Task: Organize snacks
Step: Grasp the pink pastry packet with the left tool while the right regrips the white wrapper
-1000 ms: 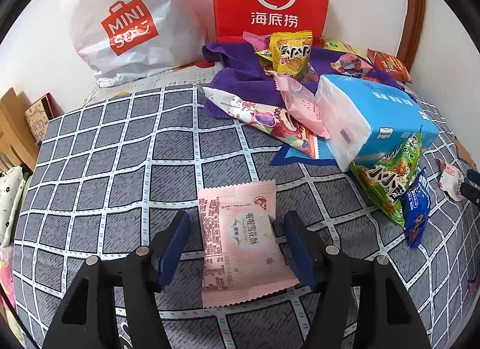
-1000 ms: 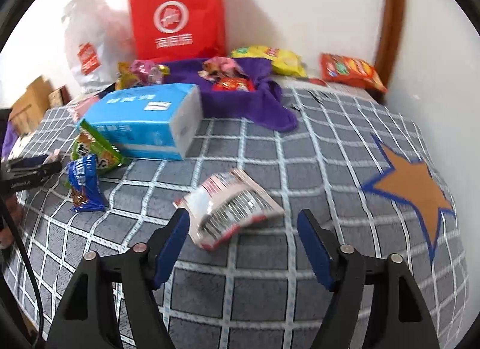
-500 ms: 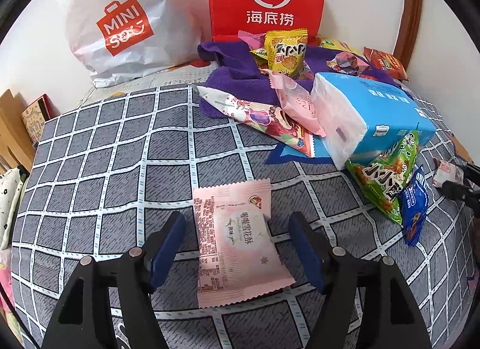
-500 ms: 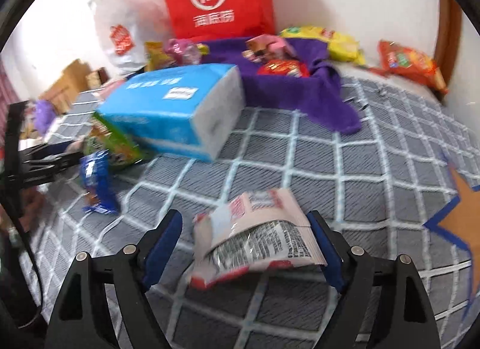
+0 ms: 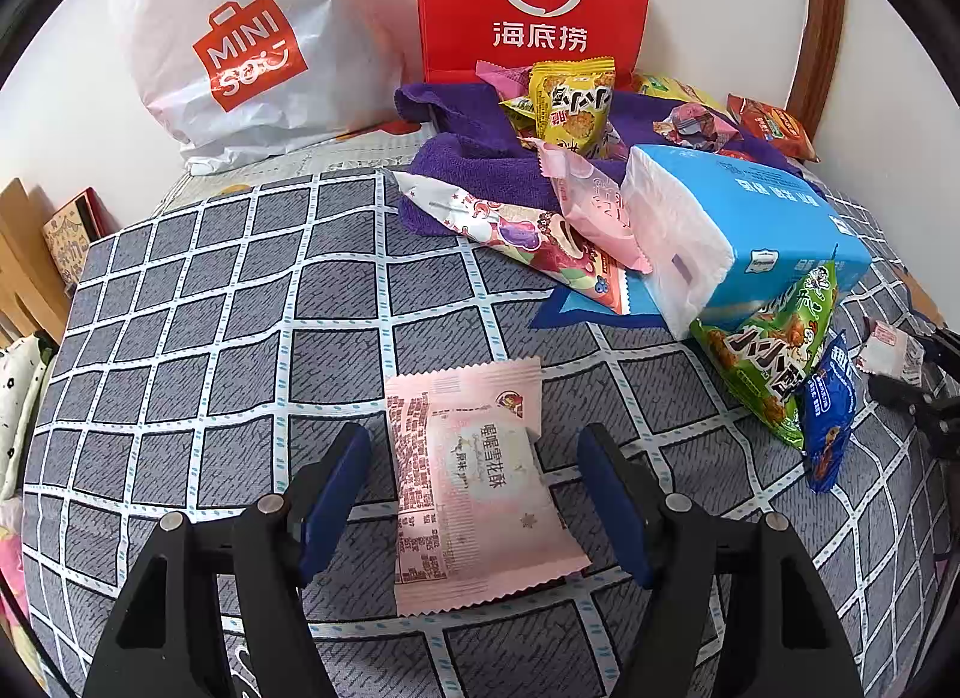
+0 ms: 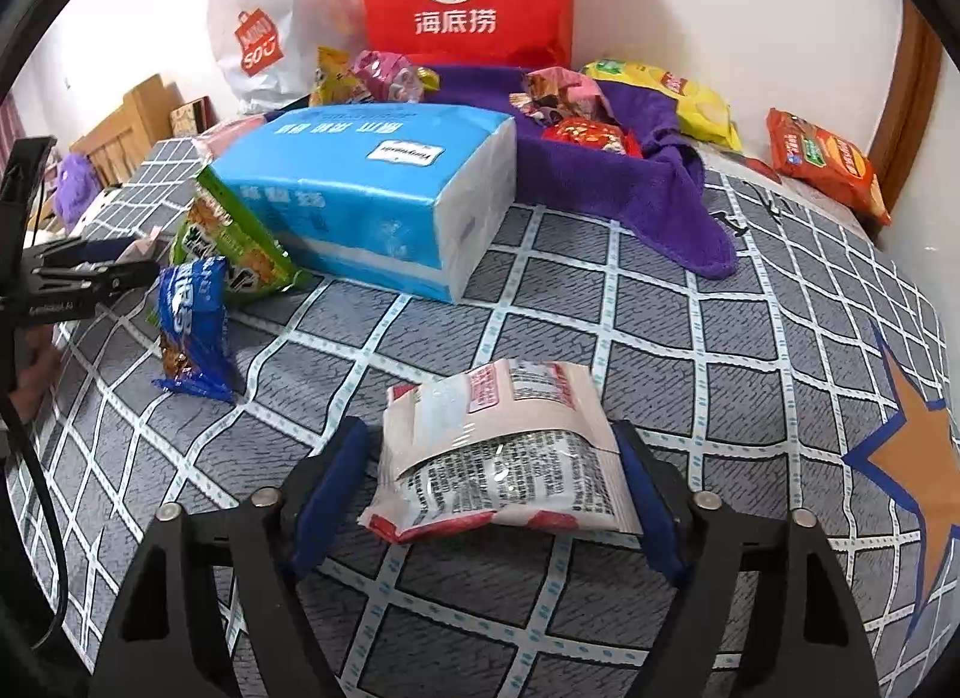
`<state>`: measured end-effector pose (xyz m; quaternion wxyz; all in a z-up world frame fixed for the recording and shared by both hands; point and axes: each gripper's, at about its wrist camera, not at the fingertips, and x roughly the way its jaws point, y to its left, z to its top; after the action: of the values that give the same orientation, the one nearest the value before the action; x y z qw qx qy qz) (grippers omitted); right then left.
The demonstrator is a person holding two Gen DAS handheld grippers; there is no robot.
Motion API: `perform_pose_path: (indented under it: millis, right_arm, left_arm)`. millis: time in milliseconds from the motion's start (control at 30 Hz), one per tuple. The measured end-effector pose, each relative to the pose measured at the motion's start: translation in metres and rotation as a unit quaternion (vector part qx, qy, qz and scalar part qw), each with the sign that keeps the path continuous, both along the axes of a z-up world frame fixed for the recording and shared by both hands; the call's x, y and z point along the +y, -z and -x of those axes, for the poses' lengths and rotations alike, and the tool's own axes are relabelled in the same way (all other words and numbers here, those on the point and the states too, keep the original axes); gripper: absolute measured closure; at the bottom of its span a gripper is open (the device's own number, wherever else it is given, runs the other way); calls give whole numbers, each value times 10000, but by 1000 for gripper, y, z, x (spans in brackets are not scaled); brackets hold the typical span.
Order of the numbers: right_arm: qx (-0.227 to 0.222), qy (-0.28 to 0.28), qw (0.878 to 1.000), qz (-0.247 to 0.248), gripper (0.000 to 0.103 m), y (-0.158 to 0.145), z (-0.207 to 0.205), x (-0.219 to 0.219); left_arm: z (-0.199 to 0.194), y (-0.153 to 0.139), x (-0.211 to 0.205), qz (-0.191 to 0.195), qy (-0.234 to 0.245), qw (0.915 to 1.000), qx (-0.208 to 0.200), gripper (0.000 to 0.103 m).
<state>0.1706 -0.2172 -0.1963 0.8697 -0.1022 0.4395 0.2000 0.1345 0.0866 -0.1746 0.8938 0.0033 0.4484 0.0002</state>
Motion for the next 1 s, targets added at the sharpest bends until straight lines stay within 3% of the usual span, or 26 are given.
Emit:
perform_pose_path:
  millis: [100, 233, 433, 567, 667, 800, 1000]
  right_arm:
    - [2, 74, 10000, -49, 32, 0, -3, 0]
    - [-75, 69, 9999, -14, 44, -1, -1, 3]
    - [-306, 37, 9989, -353, 44, -12, 10, 0]
    - [-382, 90, 9977, -556, 44, -19, 21, -2]
    - [-412, 208, 9969, -635, 44, -23, 29, -5]
    - [-481, 476, 9952, -707, 44, -32, 38, -11]
    - [-590, 657, 9931, -767, 44, -43, 46, -14]
  left_arm:
    - [0, 0, 0, -2, 0, 10000, -1, 33]
    - [0, 1, 0, 30, 8, 10000, -5, 33]
    - [1, 0, 2, 135, 29, 9999, -23, 34]
    - [3, -2, 4, 207, 2, 9998, -53, 43]
    - [4, -4, 5, 141, -73, 9999, 20, 59]
    - [7, -8, 9, 688, 17, 9975, 166, 63]
    - [17, -16, 11, 1088, 16, 9938, 225, 64]
